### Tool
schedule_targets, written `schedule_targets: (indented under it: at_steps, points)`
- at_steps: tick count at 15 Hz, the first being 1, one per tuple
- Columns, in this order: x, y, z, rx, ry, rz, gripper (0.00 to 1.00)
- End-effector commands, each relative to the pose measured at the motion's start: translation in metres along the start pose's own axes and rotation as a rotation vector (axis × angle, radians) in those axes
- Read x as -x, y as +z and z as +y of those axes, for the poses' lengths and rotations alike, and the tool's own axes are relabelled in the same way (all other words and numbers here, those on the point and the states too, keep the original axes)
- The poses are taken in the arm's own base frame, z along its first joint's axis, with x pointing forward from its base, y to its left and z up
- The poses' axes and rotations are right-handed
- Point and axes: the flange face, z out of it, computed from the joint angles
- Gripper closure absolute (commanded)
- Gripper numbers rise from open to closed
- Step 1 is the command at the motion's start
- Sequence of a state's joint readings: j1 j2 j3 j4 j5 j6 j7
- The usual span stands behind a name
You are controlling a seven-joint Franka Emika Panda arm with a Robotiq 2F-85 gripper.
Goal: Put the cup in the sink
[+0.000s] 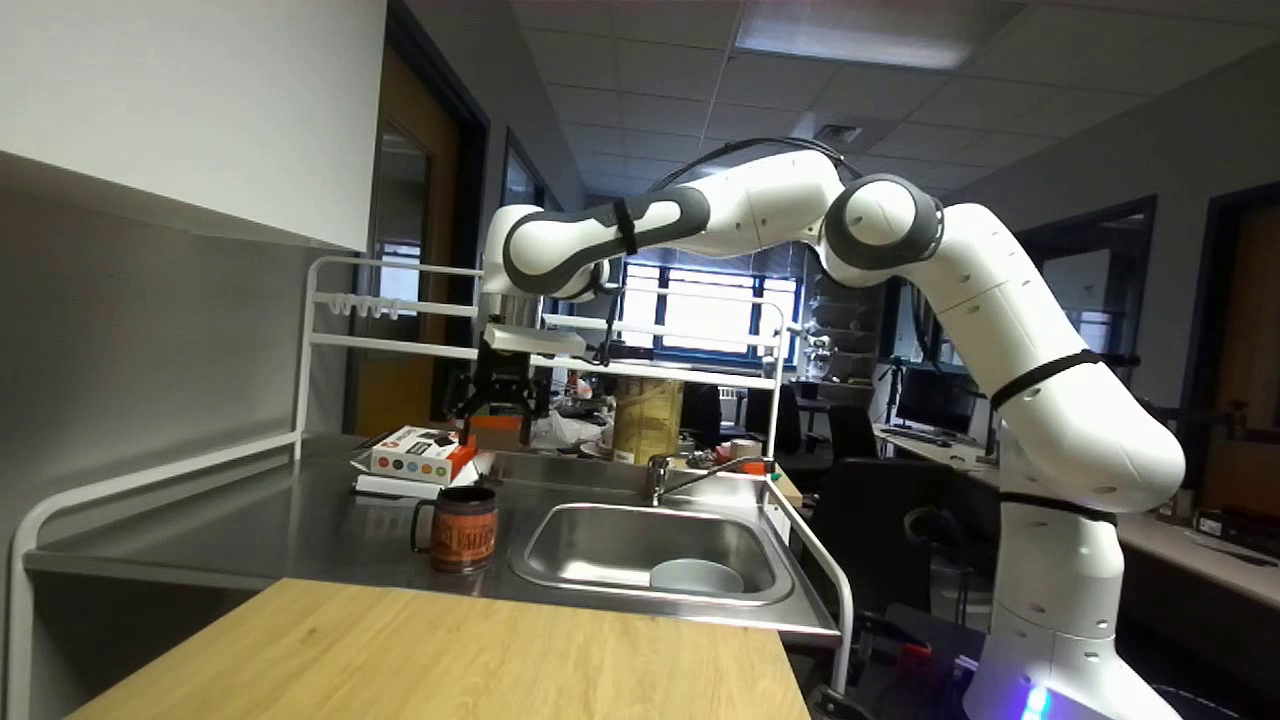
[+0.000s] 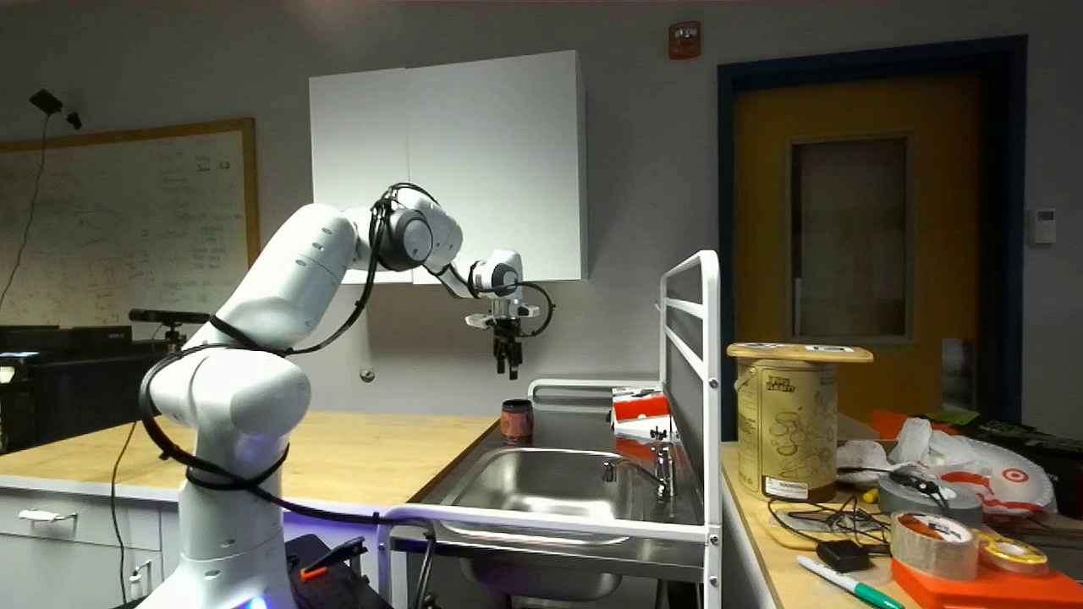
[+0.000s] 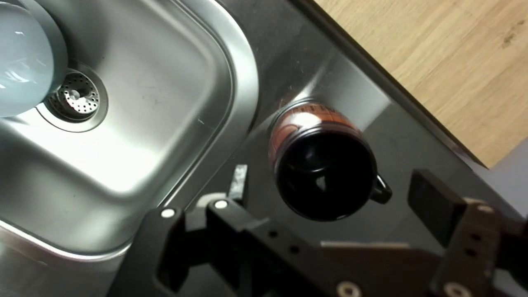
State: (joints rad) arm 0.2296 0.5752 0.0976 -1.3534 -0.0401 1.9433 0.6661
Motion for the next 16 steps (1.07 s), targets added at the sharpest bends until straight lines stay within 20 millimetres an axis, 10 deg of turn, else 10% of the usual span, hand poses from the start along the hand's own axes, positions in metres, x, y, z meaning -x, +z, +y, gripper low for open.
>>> schedule_targets:
  at_steps: [1, 16]
  points:
    - [-0.034, 0.023, -0.014, 0.009, 0.063, -0.007, 0.0]
    - [-0.093, 0.017, 0.034, -0.054, 0.178, -0.16, 0.0]
